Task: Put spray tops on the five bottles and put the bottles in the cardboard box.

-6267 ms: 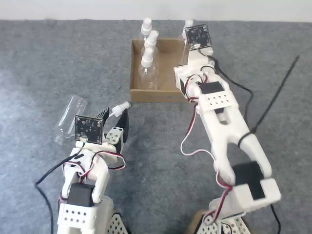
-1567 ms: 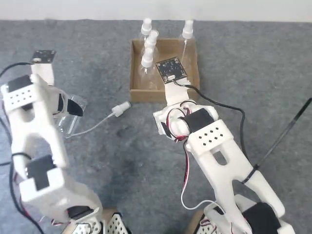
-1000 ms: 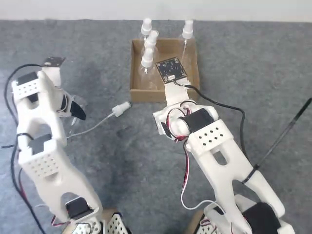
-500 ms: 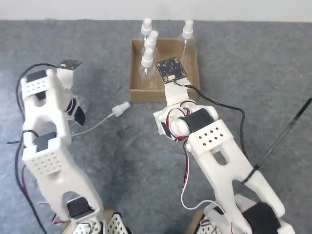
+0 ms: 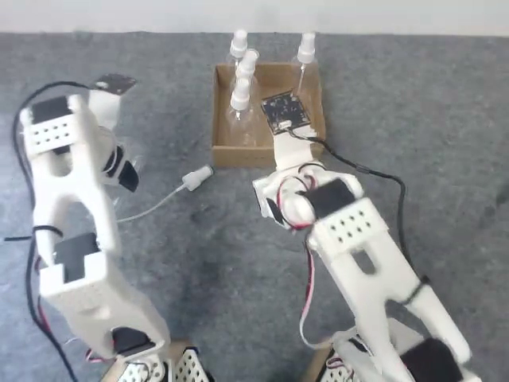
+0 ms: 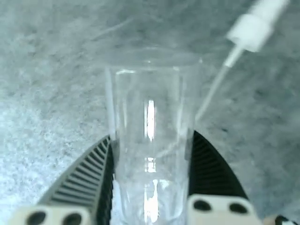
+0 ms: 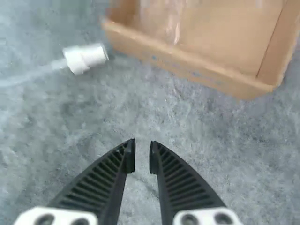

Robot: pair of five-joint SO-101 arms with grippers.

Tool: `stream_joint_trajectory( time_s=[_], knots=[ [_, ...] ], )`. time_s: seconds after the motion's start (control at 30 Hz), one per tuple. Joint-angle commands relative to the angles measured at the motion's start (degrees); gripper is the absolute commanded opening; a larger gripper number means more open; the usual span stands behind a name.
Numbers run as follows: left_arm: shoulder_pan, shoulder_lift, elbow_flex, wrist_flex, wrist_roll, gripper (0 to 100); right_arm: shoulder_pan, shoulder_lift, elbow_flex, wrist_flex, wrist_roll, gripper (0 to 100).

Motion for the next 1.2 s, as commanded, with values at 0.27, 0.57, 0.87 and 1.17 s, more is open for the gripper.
stream_joint_trajectory(
  time_s=[0.27,0.57,0.87,1.17],
  knots=[
    [7.0,-11.5,3.8,3.1,-6.2,8,9.2,-14.4,2.1,0.6,6.3,4.6],
    [13.5,-24.5,21.3,-6.2,-6.7,8,12.7,-14.6,2.1,-0.7,6.2,4.6],
    [24.2,-34.3,34.0,-12.6,-9.9,8,18.6,-14.5,2.1,-3.6,6.0,4.6],
    [30.4,-34.5,42.9,-20.5,-12.4,8,25.7,-14.6,2.1,-5.7,-1.5,4.6]
  ],
)
